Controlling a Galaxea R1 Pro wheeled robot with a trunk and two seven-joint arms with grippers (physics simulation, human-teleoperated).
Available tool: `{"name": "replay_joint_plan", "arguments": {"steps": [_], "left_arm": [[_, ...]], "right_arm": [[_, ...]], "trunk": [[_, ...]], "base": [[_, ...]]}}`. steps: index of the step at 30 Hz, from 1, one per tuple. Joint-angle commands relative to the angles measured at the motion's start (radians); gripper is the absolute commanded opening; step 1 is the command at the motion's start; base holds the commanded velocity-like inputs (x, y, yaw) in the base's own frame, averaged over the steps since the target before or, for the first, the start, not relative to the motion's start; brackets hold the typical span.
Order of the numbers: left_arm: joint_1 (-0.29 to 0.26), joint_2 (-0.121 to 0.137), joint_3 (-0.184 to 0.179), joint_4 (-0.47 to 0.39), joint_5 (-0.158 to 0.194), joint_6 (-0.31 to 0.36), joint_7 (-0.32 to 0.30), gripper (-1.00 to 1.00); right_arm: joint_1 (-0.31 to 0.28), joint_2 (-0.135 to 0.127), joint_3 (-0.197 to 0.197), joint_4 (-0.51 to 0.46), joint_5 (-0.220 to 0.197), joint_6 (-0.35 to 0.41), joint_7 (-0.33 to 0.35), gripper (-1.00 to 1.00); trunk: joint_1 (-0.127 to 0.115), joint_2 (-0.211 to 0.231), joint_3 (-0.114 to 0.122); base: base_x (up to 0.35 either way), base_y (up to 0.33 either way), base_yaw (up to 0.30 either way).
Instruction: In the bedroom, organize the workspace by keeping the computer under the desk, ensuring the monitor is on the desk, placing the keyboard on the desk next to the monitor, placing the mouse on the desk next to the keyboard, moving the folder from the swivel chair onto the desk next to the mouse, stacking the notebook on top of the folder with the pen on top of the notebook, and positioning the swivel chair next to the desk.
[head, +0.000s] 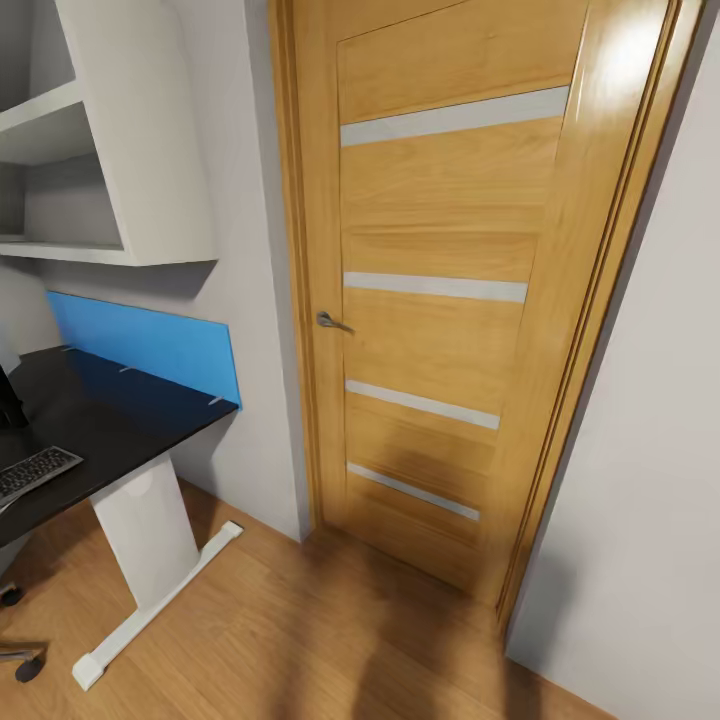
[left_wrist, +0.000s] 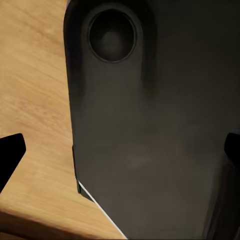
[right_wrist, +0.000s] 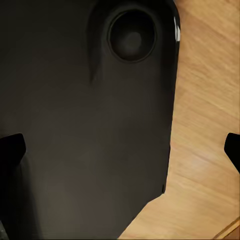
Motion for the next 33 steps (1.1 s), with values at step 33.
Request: {"name": "replay_joint_plan", "arguments": {"steps": [33], "left_arm": [[0.000,-0.040,0.000,-0.025,-0.003,0.002,-0.003,1.00]], "right_arm": [[-0.009,0.038,-0.005,-0.023,-0.008,-0.006,0.002,1.00]], "trunk": [[-0.100,0.182,0.081]], "base": [[0.000,0.000,0.000]]}}
